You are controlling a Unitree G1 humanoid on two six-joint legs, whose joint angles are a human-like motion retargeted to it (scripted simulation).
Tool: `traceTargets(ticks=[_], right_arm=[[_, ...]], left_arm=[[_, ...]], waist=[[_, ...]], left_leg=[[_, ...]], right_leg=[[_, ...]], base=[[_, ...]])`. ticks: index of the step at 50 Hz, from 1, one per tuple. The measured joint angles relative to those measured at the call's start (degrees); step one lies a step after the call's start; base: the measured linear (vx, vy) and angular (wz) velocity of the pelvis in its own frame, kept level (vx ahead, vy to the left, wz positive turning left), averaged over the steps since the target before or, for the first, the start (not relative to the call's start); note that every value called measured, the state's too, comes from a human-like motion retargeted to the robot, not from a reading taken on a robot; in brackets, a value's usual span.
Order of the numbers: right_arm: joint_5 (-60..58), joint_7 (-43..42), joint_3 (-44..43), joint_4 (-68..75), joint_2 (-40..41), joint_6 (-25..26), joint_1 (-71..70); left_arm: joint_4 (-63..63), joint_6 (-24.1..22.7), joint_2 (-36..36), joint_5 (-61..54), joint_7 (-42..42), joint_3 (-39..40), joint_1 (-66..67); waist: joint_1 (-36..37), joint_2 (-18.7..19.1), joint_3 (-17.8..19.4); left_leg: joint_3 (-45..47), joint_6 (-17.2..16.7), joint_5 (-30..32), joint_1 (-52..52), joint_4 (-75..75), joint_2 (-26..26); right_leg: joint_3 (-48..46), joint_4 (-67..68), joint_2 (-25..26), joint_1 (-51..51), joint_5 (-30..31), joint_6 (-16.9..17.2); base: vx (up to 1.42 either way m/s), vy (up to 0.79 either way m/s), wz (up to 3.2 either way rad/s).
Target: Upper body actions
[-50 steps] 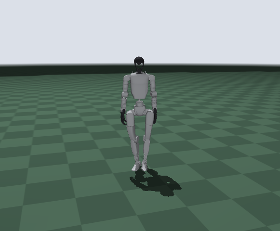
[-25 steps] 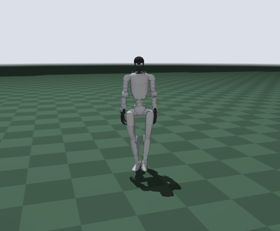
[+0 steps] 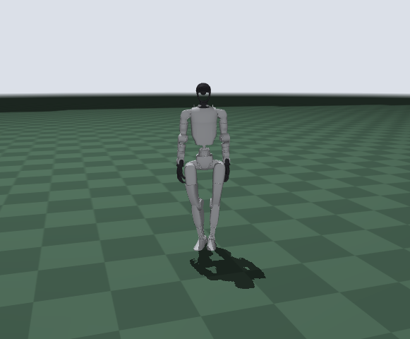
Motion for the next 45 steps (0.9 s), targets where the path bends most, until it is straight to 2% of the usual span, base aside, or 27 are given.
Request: traceTargets(ticks=[45], right_arm=[[-0.41, 0.51, 0.9, -0.02, 0.0, 0.16, -0.05]], left_arm=[[0.11, -0.08, 0.15, -0.46, -0.25, 0.54, 0.44]], waist=[[-0.05, -0.05, -0.02]], left_leg=[[0.21, -0.6, -1.95, -0.07, -0.01, 0.27]], right_leg=[[0.38, -0.06, -0.17, 0.28, 0.94, -0.11]], base=[[0.0, 0.0, 0.0]])
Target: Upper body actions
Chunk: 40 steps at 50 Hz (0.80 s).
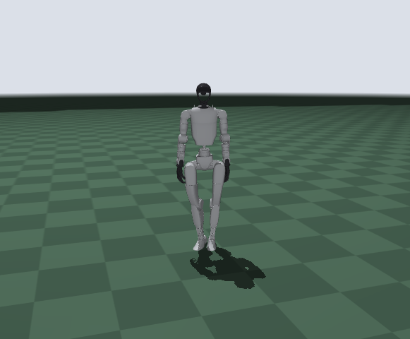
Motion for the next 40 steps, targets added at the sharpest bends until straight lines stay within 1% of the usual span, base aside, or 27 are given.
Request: traceTargets(ticks=[10, 17, 25, 33, 40], right_arm=[[0.02, -0.38, 0.2, 0.19, -0.06, -0.08, 0.2], [0.04, -1.53, -0.21, 1.08, -0.62, -0.33, 1.23], [-0.39, -2.69, -1.05, 1.88, -1.63, -0.01, 3.41], [-1.14, -2.73, -1.7, 1.22, -2.02, -0.41, 4.85], [-1.46, -1.59, -0.92, -0.33, -2.12, -1.16, 4.48]], left_arm=[[-1.33, -0.12, 0.0, -0.49, -0.4, 0.09, -0.22], [-2.38, -0.01, 0.09, -0.7, -0.53, 0.01, -0.9], [-3.59, -0.15, -0.21, -0.97, -0.38, -0.16, -1.7], [-1.92, 0.15, 0.52, -0.6, 0.27, -0.36, -1.5], [0.05, 0.72, 1.53, -0.37, 0.74, 1.48, -0.08]], waist=[[0.61, -0.06, 0.86], [2.71, -0.01, 1.43], [6.38, -0.3, 2.14], [10.87, -0.79, 2.68], [13.71, -1.32, 3.01]], left_leg=[[-0.59, -0.29, -0.23, -0.21, 0.22, -0.05], [-2.35, -0.47, 0.12, -1.27, 0.76, -0.61], [-7.69, -0.67, 1.48, -2.84, 1.16, -2.59], [-13.2, -1.28, 3.11, -4.35, 1.13, -4.78], [-16.93, -2.08, 4.22, -5.06, 0.9, -6.52]], right_leg=[[-0.75, -0.25, -0.17, 0.52, 0.14, 0.06], [-2.54, -0.6, -0.65, 1.62, -0.48, 0.58], [-7.47, -0.8, -1.74, 3.25, -1.93, 1.7], [-12.79, -0.4, -2.96, 4.82, -3.79, 3.5], [-17.42, -0.62, -3.63, 6.35, -4.77, 4.98]], base=[[0.06, -0.01, 0.03], [0.22, 0.03, 0.28], [0.28, 0.12, 0.75], [0.19, 0.17, 0.92], [0.11, 0.13, 0.84]])
